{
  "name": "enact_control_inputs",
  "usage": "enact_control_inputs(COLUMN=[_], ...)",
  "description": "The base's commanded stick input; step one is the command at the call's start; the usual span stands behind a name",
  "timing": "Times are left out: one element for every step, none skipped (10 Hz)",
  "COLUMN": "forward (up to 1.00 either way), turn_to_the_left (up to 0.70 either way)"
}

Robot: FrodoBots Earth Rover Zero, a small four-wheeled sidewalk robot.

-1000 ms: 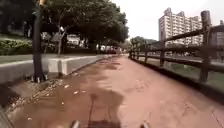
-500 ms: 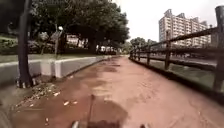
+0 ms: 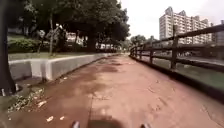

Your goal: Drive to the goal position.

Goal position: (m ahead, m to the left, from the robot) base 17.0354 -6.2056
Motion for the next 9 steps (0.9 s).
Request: enact_control_inputs(forward=[0.7,0.7,0.7,0.7,0.7,0.7,0.7,0.7,0.7], turn_to_the_left=[0.0,0.0,0.0,0.0,0.0,0.0,0.0,0.0,0.0])
